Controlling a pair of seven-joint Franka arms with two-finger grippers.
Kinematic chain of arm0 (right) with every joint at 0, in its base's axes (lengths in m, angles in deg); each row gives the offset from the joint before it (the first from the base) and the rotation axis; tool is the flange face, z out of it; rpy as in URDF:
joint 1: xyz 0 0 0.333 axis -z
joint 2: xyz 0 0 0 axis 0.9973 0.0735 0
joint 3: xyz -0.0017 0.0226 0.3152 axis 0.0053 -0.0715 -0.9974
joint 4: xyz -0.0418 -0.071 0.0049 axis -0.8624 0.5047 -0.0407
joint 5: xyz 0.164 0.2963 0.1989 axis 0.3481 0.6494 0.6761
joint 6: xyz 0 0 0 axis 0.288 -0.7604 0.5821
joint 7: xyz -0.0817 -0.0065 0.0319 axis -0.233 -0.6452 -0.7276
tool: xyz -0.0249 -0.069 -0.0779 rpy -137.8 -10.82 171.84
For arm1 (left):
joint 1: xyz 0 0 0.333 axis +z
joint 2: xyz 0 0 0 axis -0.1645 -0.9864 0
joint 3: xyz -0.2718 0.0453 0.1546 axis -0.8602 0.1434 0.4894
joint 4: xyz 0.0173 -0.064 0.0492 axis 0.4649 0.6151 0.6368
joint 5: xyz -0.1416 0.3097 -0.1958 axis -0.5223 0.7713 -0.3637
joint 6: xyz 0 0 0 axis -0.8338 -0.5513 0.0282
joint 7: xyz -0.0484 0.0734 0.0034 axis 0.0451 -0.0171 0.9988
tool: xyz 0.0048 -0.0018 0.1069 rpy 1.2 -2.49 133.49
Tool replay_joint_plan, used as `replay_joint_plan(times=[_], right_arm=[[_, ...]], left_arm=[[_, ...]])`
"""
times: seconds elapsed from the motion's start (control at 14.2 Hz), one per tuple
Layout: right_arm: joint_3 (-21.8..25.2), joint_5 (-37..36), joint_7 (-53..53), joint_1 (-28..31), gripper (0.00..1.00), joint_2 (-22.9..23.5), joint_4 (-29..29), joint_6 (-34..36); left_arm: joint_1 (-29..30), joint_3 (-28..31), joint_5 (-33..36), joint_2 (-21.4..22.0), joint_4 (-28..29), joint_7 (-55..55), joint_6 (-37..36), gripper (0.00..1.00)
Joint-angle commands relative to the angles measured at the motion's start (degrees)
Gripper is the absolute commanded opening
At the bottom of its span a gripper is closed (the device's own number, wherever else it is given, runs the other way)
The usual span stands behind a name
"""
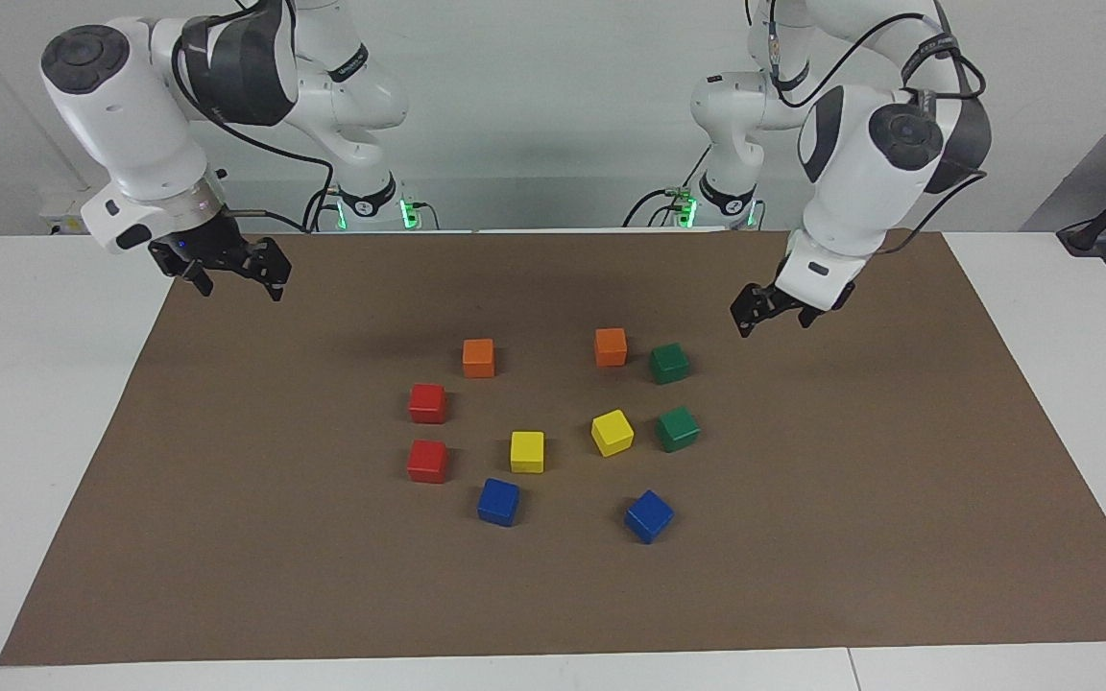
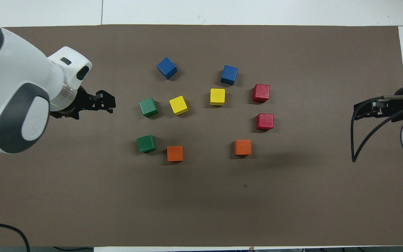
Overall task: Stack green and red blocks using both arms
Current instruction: 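Move the left gripper to the green cubes while the right gripper approaches red, then grasp a green cube with the left gripper while the right gripper grasps red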
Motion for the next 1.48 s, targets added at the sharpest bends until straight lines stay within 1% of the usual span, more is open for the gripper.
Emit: replay_joint_plan(times=[0.0, 0.07, 0.35, 0.49, 0.63, 0.71, 0.85, 1.2, 1.41], right_arm=[[-0.21, 0.79, 2.91, -1.99, 0.99, -0.91, -4.96, -5.10], [-0.21, 0.79, 4.23, -2.61, 0.99, -0.56, -5.22, -5.72], [-0.21, 1.32, 12.57, -8.31, 0.99, 1.73, -5.14, -7.39], [-0.21, 2.63, 16.44, -10.60, 0.99, 4.01, -5.14, -9.49], [-0.21, 2.73, 19.17, -13.24, 0.99, 6.20, -5.14, -11.69], [-0.21, 2.73, 20.58, -14.38, 0.99, 7.17, -5.14, -13.09], [-0.21, 2.81, 22.87, -15.97, 0.99, 9.54, -5.14, -17.13], [-0.30, 2.90, 23.58, -17.20, 0.99, 13.85, -4.79, -22.68], [-0.30, 2.90, 23.58, -17.38, 0.99, 15.70, -4.70, -25.05]], left_arm=[[-2.89, 0.47, 0.82, 1.08, 7.09, -7.41, 5.68, 1.00], [-3.25, 0.47, 0.82, 1.17, 8.85, -9.09, 6.73, 1.00], [-4.48, 0.47, 0.73, 1.70, 14.56, -10.51, 10.95, 1.00], [-4.66, 0.38, 0.73, 2.31, 17.03, -12.79, 13.41, 1.00], [-6.23, 0.38, 0.47, 1.96, 18.00, -15.68, 15.87, 1.00], [-6.76, 0.29, 0.20, 1.53, 18.18, -17.53, 18.23, 1.00], [-7.47, 0.29, 0.20, 1.08, 18.18, -19.74, 20.53, 1.00], [-9.14, 0.38, 0.20, -0.06, 18.27, -18.69, 21.42, 1.00], [-10.19, 0.38, 0.20, -0.93, 18.18, -14.84, 21.16, 1.00]])
